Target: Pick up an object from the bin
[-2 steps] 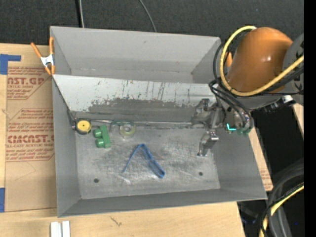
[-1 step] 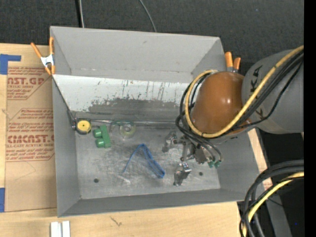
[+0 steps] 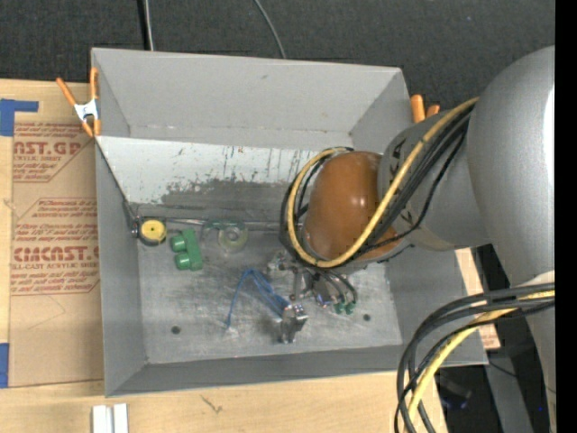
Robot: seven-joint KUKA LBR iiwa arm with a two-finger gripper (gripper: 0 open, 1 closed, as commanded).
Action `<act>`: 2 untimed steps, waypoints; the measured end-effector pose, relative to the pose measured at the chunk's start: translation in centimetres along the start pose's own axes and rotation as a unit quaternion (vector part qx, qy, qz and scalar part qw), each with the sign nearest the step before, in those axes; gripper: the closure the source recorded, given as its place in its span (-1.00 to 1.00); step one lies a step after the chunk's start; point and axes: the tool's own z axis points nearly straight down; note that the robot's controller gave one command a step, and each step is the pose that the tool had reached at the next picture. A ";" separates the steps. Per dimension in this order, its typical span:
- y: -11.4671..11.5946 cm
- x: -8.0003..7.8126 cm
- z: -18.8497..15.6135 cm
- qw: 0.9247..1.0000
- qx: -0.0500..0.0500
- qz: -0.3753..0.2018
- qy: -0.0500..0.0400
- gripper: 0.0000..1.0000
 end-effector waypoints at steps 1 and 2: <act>-0.2 0.0 -0.3 1.000 0.001 0.001 0.000 1.00; -1.8 -1.9 -15.5 1.000 0.002 0.002 -0.005 1.00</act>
Offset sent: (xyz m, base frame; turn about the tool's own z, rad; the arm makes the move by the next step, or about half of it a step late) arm 0.0000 0.0000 0.0000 0.0000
